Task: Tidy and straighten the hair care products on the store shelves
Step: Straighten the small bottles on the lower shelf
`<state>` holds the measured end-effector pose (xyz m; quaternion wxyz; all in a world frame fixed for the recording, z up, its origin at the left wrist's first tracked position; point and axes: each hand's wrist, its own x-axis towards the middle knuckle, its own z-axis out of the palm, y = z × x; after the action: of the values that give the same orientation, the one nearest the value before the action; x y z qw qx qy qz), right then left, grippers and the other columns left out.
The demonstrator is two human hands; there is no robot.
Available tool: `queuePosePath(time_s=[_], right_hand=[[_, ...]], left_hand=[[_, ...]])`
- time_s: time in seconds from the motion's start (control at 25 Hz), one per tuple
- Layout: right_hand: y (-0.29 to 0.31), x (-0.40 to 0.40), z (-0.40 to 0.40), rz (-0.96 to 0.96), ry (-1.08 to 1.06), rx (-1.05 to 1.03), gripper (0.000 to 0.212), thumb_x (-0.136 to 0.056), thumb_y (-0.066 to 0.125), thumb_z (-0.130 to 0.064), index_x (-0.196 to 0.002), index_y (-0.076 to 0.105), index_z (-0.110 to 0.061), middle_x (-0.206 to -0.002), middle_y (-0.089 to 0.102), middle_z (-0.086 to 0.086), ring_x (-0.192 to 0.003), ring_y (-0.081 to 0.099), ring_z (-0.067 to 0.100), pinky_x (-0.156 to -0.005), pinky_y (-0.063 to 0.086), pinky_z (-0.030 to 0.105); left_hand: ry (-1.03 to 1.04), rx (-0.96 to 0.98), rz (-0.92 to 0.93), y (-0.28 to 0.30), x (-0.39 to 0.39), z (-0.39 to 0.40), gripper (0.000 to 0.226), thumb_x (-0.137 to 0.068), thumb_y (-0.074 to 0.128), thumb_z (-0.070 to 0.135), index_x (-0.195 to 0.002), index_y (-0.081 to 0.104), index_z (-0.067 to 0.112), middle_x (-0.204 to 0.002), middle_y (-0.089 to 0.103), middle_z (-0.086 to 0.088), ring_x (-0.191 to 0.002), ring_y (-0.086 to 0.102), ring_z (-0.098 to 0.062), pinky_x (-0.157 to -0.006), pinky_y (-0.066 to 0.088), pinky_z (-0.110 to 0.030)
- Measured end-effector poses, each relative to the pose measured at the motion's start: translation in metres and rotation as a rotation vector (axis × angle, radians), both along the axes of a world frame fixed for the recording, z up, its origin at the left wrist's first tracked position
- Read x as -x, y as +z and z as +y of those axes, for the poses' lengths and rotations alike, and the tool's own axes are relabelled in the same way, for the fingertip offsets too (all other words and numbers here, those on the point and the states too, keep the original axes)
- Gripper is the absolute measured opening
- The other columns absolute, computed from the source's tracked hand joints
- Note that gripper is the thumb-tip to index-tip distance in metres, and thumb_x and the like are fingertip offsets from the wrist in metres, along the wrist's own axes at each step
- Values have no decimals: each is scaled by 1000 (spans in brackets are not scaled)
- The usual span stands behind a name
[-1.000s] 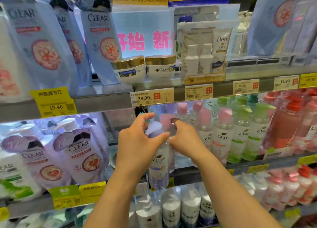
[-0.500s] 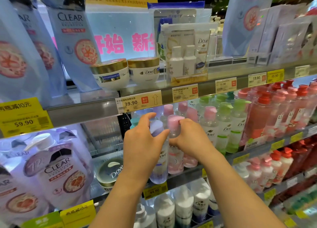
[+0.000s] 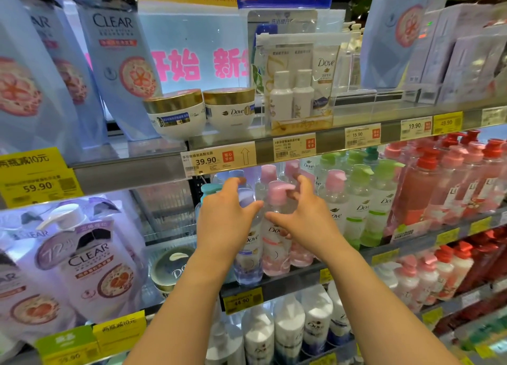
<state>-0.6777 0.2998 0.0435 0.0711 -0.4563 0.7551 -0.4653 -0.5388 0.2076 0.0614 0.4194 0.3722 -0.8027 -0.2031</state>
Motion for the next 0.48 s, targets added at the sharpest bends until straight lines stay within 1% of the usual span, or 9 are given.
queuePosePath(time_s=[0.04, 0.08, 0.12, 0.16, 0.2, 0.28, 0.32, 0.4, 0.48], right_hand=[[2, 1, 1, -45, 19, 23, 91, -77, 83, -41, -148, 29, -29, -121, 58, -11, -94, 64, 6, -64, 55, 16], [5, 2, 2, -71, 33, 35, 91, -79, 82, -41, -149, 26, -32, -124, 58, -8, -90, 67, 8, -62, 59, 22], [7, 2, 3, -76, 40, 37, 88, -80, 80, -42, -149, 25, -34, -128, 58, -6, -86, 69, 12, -62, 61, 26], [8, 2, 4, -65, 40, 30, 86, -81, 79, -43, -148, 25, -36, -130, 58, -3, -87, 70, 16, -66, 63, 31], [9, 1, 5, -45, 36, 19, 85, -81, 78, -45, -148, 26, -37, -132, 58, 0, -94, 70, 19, -73, 63, 36], [10, 0, 7, 3, 31, -12, 85, -82, 77, -47, -150, 27, -36, -136, 58, 5, -113, 62, 22, -89, 57, 40], [11, -1, 8, 26, 31, -22, 84, -82, 76, -47, -150, 28, -34, -138, 58, 6, -118, 60, 24, -93, 54, 40], [13, -1, 9, 63, 24, -24, 79, -85, 75, -43, -150, 33, -31, -141, 57, 6, -117, 62, 27, -97, 53, 42], [16, -2, 10, 103, -20, 6, 69, -86, 74, -39, -147, 43, -27, -141, 58, 2, -121, 60, 23, -100, 51, 39]], left_hand=[[11, 7, -29, 0, 0, -2, 53, -79, 75, 46, -124, 59, 24, -92, 68, -2, -90, 64, -24, -72, 51, -36], [26, 28, -67, 1, 0, -3, 53, -80, 73, 49, -124, 59, 24, -100, 70, -4, -95, 63, -25, -72, 50, -34], [42, 58, -111, 1, 0, -4, 53, -80, 72, 52, -125, 59, 25, -104, 70, -4, -98, 63, -25, -70, 47, -31], [52, 85, -154, 2, 0, -5, 55, -81, 69, 55, -126, 57, 26, -107, 70, -4, -99, 63, -25, -68, 43, -30], [55, 105, -190, 2, -1, -5, 56, -82, 68, 56, -128, 55, 27, -108, 70, -3, -100, 63, -24, -68, 42, -29], [45, 133, -222, 1, -4, -2, 57, -82, 66, 57, -130, 52, 29, -110, 69, -2, -98, 63, -24, -68, 43, -30], [30, 137, -197, 1, -7, 0, 56, -83, 67, 55, -131, 52, 31, -112, 69, 0, -95, 65, -24, -69, 46, -31], [-12, 112, -27, 2, -18, 3, 49, -82, 70, 51, -126, 57, 32, -111, 69, 6, -84, 68, -18, -71, 55, -34], [10, 114, 198, 1, -36, 0, 33, -82, 70, 50, -110, 65, 33, -98, 70, 16, -76, 67, -6, -65, 59, -36]])
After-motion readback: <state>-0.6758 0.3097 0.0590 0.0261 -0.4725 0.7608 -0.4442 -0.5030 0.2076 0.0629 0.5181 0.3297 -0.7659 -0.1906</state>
